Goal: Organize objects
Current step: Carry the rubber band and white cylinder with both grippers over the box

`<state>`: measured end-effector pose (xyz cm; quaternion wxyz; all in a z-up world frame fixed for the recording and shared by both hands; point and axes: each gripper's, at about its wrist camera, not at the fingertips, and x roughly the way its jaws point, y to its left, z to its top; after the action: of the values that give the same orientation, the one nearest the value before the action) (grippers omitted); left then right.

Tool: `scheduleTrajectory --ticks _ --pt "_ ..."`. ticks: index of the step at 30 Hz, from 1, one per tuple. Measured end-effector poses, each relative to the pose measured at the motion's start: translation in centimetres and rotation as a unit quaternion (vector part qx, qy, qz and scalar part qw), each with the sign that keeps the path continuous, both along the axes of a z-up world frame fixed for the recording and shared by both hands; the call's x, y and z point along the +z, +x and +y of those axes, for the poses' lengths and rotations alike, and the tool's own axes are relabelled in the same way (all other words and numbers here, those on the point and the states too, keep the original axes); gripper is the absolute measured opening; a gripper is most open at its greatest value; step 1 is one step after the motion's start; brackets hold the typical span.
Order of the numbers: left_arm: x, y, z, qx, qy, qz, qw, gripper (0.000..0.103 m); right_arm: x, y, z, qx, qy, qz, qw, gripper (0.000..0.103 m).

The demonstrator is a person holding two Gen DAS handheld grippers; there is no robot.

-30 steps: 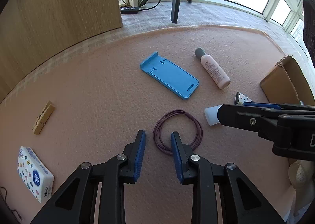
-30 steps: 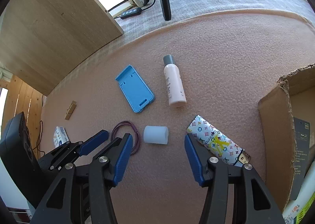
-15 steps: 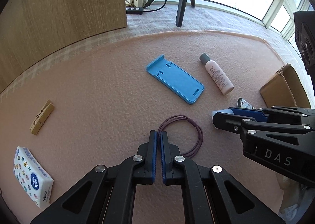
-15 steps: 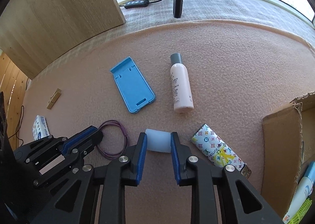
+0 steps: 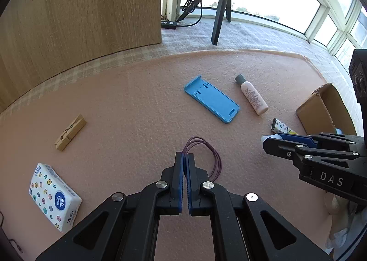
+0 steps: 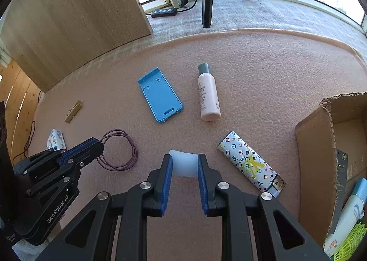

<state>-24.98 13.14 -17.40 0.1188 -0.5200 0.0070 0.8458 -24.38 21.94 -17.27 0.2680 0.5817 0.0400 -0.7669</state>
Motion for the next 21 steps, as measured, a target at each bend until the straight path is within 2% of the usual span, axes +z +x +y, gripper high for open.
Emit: scheduleTrajectory --ticks 10,21 --pt "3.9 2.3 -0.2 -0.012 0.004 0.038 0.9992 0.002 4.4 2.3 3.7 -0.006 -0.03 0.039 0.999 0.02" --pt "7.8 3.5 4.4 -0.055 0.023 0.073 0.9956 0.002 7.8 3.8 10.9 -0.053 -0.038 0.079 0.995 0.02"
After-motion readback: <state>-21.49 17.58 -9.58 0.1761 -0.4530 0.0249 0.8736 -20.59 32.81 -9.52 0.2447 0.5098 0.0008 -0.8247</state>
